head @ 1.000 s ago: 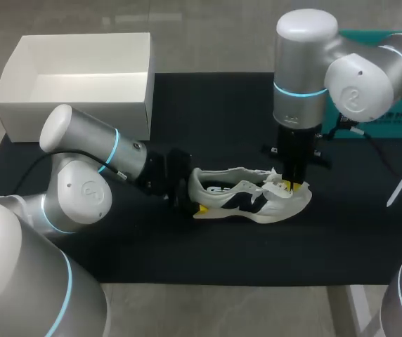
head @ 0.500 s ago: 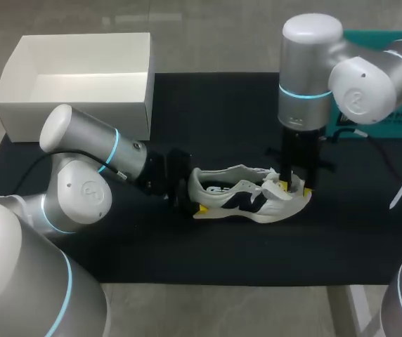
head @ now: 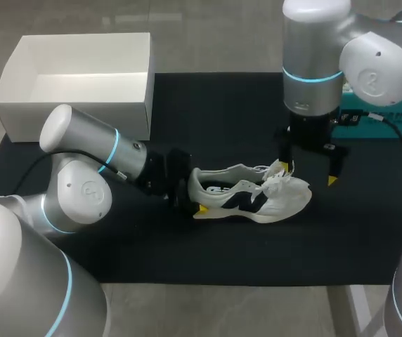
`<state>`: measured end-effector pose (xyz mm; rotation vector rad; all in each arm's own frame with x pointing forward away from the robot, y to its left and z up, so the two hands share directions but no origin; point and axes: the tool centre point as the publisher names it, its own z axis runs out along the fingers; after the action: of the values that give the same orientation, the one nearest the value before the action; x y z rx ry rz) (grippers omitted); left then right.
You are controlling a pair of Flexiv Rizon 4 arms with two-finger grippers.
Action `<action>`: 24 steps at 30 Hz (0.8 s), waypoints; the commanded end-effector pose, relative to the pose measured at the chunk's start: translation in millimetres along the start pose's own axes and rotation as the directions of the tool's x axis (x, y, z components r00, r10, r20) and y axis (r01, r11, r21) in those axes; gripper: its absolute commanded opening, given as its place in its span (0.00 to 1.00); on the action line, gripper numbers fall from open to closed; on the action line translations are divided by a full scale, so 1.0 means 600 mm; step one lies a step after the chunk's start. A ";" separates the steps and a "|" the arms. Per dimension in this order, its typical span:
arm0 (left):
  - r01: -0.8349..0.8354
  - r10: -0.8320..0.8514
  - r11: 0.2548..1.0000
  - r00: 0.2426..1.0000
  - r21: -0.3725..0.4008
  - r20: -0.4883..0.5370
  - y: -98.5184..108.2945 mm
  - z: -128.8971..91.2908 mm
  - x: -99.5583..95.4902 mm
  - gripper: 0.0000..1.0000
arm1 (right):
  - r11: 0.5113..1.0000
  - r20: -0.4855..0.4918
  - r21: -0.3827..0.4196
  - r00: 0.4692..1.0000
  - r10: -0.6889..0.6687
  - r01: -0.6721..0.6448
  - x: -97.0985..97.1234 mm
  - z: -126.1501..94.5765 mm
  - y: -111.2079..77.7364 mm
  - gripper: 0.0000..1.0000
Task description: Take the shoe out of the shoebox, open the shoe tongue, remove and reinsert the insole, then place the shoe into the shoebox
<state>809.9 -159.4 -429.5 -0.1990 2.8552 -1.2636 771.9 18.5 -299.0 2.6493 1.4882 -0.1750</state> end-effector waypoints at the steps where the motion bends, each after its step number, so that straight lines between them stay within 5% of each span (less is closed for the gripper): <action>1: 0.000 0.000 1.000 1.000 -0.002 0.000 0.001 0.001 -0.001 0.00 | 0.996 -0.028 -0.084 0.999 -0.032 0.029 -0.024 -0.052 -0.009 1.00; 5: 0.000 0.000 1.000 1.000 -0.002 0.000 0.001 0.001 -0.001 0.00 | 0.970 -0.058 -0.170 0.981 -0.184 0.172 -0.017 -0.086 -0.006 1.00; 9: 0.000 0.000 1.000 1.000 -0.002 0.000 0.001 0.001 -0.001 0.00 | 0.870 -0.054 -0.272 0.896 -0.440 0.411 -0.001 -0.120 -0.014 1.00; 16: 0.000 0.000 1.000 1.000 -0.002 0.000 0.001 0.001 -0.001 0.00 | 0.580 -0.028 -0.314 0.603 -0.797 0.752 0.035 -0.126 -0.039 1.00; 21: 0.000 0.000 1.000 1.000 -0.002 0.000 0.001 0.001 -0.001 0.00 | 0.322 -0.080 -0.364 0.315 -0.946 0.874 0.059 -0.116 -0.060 1.00; 24: 0.000 0.000 1.000 1.000 -0.002 0.000 0.001 0.001 -0.001 0.00 | 0.274 -0.081 -0.375 0.263 -0.961 0.886 0.064 -0.114 -0.069 1.00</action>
<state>809.9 -159.4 -429.6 -0.1990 2.8553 -1.2634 758.3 83.0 -231.1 1.9040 2.2477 0.1718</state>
